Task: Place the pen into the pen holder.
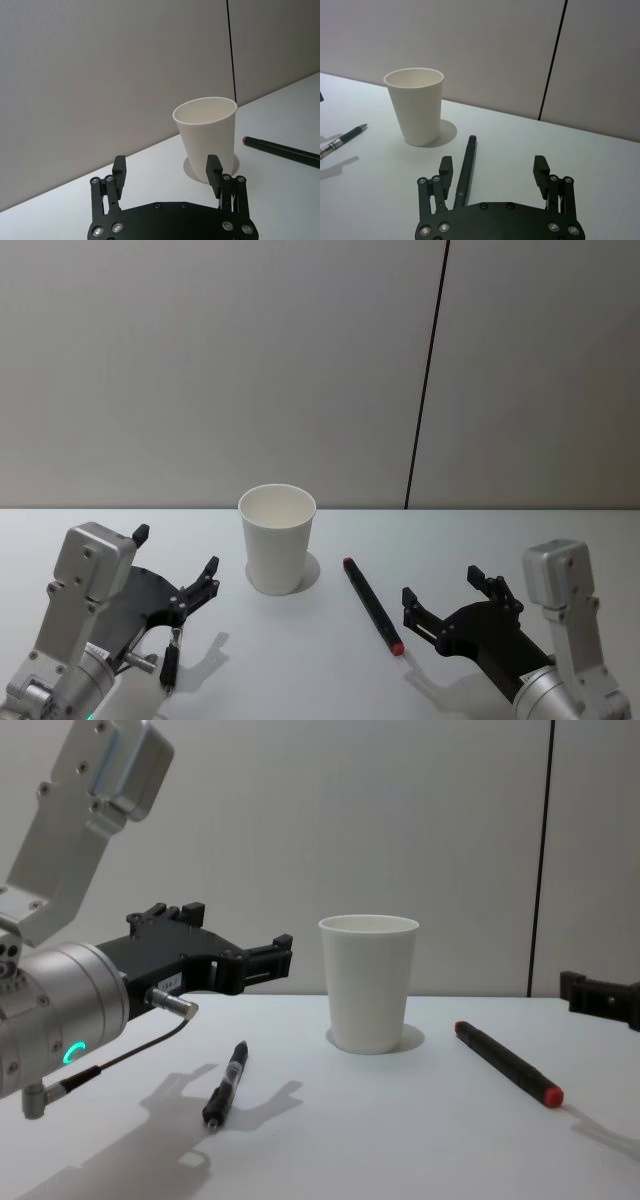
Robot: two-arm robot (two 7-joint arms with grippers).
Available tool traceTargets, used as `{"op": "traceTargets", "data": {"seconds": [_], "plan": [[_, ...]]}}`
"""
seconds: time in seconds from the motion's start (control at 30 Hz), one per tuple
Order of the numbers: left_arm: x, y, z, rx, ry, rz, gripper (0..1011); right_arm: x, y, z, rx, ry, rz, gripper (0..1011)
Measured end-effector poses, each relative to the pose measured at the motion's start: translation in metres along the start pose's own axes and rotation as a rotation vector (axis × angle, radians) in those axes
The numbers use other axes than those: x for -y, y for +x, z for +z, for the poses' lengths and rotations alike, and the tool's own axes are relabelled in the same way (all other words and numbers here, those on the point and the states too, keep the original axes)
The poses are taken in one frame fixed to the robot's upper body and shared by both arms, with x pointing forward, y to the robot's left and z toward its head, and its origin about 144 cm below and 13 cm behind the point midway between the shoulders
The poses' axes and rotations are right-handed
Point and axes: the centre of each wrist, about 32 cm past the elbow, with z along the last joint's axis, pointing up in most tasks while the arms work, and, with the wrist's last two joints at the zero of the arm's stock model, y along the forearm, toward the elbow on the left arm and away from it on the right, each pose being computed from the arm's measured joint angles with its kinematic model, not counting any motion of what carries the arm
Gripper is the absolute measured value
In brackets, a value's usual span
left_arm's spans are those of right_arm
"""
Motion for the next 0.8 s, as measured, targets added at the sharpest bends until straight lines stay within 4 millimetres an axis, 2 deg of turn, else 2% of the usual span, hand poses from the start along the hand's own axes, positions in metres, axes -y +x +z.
{"op": "traceTargets", "data": {"seconds": [0.3,0.8], "plan": [[0.000,0.000,0.000,0.000,0.000,0.000,1003,-0.011,-0.001,0.010,0.008,-0.054,0.028,1001],[0.000,0.000,0.000,0.000,0.000,0.000,1004,-0.046,-0.008,0.023,-0.042,-0.164,0.041,1001]]}}
